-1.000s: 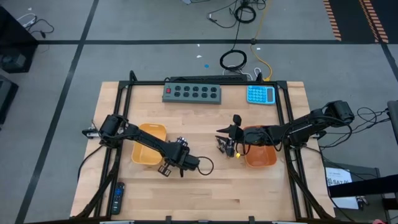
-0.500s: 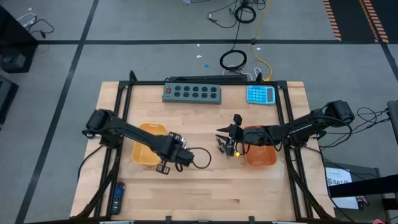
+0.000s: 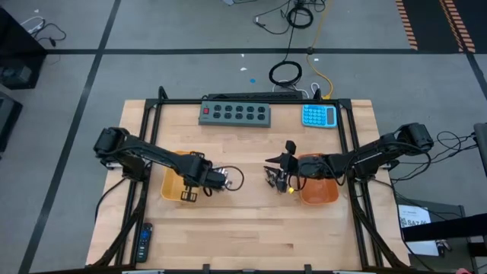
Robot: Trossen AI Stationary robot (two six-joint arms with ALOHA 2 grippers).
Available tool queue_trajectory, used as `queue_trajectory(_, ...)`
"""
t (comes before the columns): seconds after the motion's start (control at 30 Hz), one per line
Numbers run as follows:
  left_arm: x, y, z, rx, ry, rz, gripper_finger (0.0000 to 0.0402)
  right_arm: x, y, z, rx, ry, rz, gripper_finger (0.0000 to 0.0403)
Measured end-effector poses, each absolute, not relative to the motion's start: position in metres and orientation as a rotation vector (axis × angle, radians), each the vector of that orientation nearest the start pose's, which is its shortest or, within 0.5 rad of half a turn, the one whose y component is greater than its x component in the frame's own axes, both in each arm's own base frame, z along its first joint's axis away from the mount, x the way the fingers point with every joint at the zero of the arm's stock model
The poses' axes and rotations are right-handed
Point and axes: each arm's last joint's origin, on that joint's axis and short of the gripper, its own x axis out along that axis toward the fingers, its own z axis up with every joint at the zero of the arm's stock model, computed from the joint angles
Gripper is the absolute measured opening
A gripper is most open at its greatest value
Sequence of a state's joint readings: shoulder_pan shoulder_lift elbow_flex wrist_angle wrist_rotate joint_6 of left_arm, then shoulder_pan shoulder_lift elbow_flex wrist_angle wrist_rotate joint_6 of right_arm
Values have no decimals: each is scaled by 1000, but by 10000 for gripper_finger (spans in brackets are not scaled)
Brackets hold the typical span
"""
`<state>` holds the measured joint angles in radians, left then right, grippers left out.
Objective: Sort batteries
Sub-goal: Put the silver battery into the yellow bin
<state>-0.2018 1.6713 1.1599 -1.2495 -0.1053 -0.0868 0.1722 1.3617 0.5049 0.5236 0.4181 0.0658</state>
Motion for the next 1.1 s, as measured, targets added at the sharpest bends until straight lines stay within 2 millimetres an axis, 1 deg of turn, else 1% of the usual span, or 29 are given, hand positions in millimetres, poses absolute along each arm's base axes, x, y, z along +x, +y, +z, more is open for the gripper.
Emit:
queue_trajectory(0.1,257,-41,197,147,1727,-11,20,258,33,185,-32,311,-253,98)
queue_trajectory(0.23,244,-32,180,67,1738,-22,20,258,33,185,-33,311,-254,98)
queue_trajectory(0.33,236,-27,166,29,1762,6,23,258,33,185,-33,311,-254,98)
queue_trajectory(0.43,232,-24,159,22,1772,42,64,258,33,185,-32,311,-254,98)
queue_trajectory(0.57,234,-23,160,45,1756,81,129,258,33,185,-32,311,-254,98)
queue_trajectory(0.67,237,-23,165,60,1739,89,156,258,33,185,-32,311,-254,98)
queue_trajectory(0.77,241,-23,175,94,1717,107,163,258,33,185,-32,311,-254,98)
queue_trajectory(0.9,243,-21,201,142,1653,145,165,258,33,185,-32,313,-254,98)
queue_trajectory(1.0,248,-21,222,144,1545,172,165,258,33,185,-31,311,-254,98)
queue_trajectory(1.1,256,-23,230,145,1494,172,166,258,33,185,-30,308,-254,98)
